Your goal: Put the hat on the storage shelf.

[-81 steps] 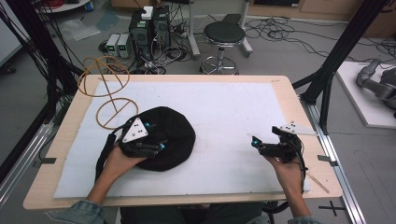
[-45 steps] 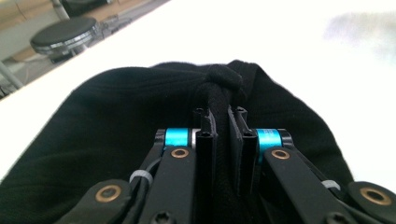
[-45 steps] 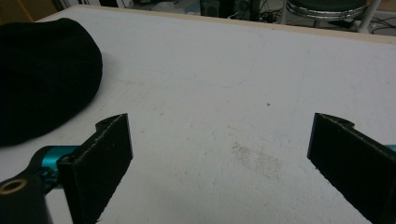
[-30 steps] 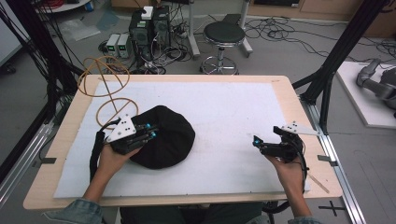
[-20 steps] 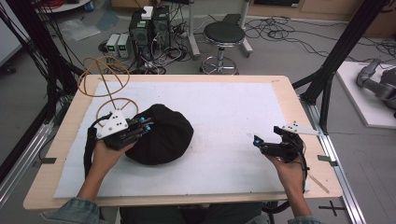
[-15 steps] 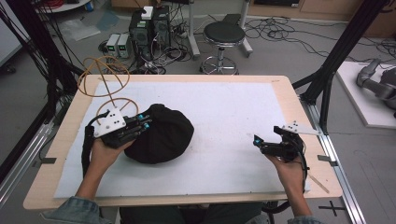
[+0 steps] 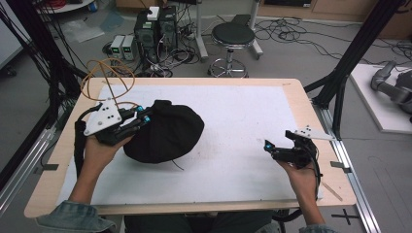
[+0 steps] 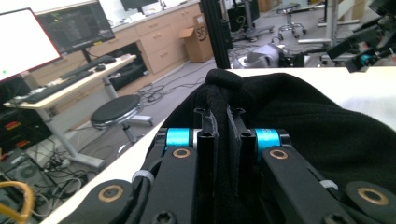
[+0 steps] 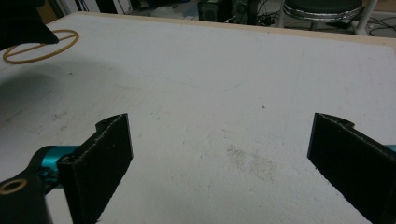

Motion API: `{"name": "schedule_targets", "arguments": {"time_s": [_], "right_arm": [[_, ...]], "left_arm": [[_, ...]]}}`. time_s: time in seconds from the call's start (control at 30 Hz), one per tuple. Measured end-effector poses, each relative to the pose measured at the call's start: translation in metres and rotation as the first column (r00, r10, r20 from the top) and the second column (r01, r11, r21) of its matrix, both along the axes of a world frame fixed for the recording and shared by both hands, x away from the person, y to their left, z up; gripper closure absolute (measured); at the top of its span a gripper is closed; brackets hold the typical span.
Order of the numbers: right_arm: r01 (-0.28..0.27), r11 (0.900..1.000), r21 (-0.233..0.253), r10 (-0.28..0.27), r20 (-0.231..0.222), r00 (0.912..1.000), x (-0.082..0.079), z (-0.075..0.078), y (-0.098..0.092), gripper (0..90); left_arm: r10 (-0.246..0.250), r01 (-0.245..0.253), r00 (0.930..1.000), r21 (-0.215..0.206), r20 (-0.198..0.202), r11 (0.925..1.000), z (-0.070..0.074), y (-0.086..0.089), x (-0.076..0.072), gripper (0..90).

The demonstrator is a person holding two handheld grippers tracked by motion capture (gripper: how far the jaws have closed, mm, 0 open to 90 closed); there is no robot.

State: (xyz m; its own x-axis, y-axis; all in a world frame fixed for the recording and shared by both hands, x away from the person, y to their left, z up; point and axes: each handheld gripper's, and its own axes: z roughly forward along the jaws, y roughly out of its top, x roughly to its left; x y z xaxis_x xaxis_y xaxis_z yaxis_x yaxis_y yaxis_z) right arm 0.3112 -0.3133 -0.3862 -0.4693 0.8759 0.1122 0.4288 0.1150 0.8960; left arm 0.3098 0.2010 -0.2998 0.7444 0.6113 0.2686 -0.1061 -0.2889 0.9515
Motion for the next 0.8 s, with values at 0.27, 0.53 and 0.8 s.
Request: {"name": "schedule_targets", "arguments": {"time_s": [0.27, 0.53, 0.8], "right_arm": [[0.002, 1.000, 0.005, -0.002, 0.001, 1.0000, 0.000, 0.001, 0.000, 6.3], [0.003, 1.000, 0.006, -0.003, 0.007, 1.0000, 0.000, 0.002, -0.001, 6.3], [0.003, 1.000, 0.013, -0.003, 0.009, 1.0000, 0.000, 0.003, -0.002, 6.3]], "left_arm": [[0.009, -0.008, 0.9998, -0.025, 0.017, 0.9997, 0.020, 0.009, -0.010, 83.7], [-0.022, 0.022, 0.9995, -0.005, 0.021, 0.9997, 0.038, 0.001, -0.013, 83.7], [-0.057, 0.057, 0.9974, 0.005, 0.045, 0.9984, 0.063, -0.008, -0.014, 83.7]]}}
